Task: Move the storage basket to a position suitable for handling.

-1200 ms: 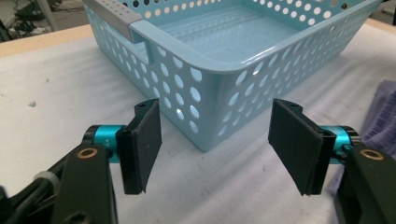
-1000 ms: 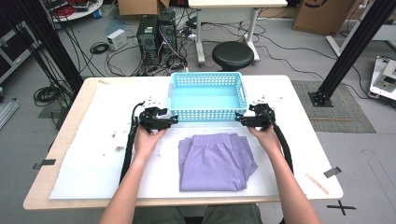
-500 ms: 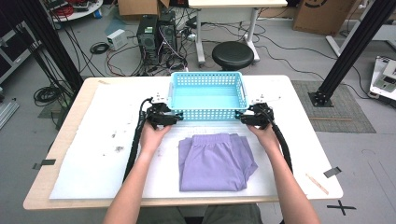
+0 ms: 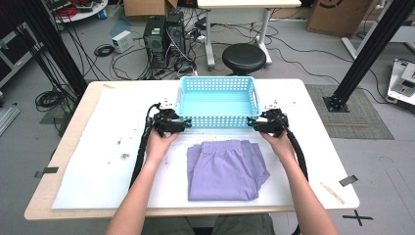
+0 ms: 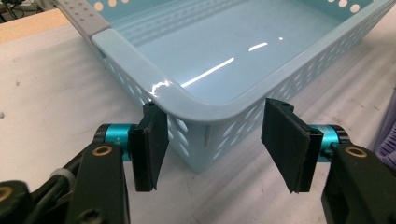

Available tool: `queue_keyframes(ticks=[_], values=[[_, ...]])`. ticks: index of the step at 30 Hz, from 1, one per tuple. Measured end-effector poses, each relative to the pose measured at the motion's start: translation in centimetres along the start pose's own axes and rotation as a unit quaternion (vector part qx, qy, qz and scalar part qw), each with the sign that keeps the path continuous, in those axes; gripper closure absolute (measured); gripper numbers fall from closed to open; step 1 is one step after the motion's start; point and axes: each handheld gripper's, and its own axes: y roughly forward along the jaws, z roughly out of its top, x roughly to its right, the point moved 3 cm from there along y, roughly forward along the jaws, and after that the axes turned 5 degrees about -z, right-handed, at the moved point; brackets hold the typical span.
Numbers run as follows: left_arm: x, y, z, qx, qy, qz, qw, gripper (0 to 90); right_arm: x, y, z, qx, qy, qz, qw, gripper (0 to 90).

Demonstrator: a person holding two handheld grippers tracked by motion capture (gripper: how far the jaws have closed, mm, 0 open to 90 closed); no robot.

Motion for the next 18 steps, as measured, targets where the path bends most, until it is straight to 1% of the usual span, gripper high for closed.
queue_keyframes(ticks=[3,9,12,18], values=[[0.2,-0.2,-0.2,0.002,0.002,-0.002,1.0,41.5,-0.1,-0.2,-0.1,0.001,-0.002,0.001,1.0,41.7],[0.7,-0.9,-0.6,-0.004,0.004,-0.004,1.0,41.8,-0.5,-0.8,-0.4,0.002,-0.006,0.01,0.9999,42.3],[1.1,-1.2,-0.7,-0.009,0.004,-0.006,0.9999,42.1,-0.7,-1.2,-0.7,0.001,-0.006,0.01,0.9999,42.3],[1.9,-1.8,-0.9,-0.008,0.006,-0.01,0.9999,42.6,-0.9,-2.1,-1.2,0.006,-0.002,0.014,0.9999,42.3]])
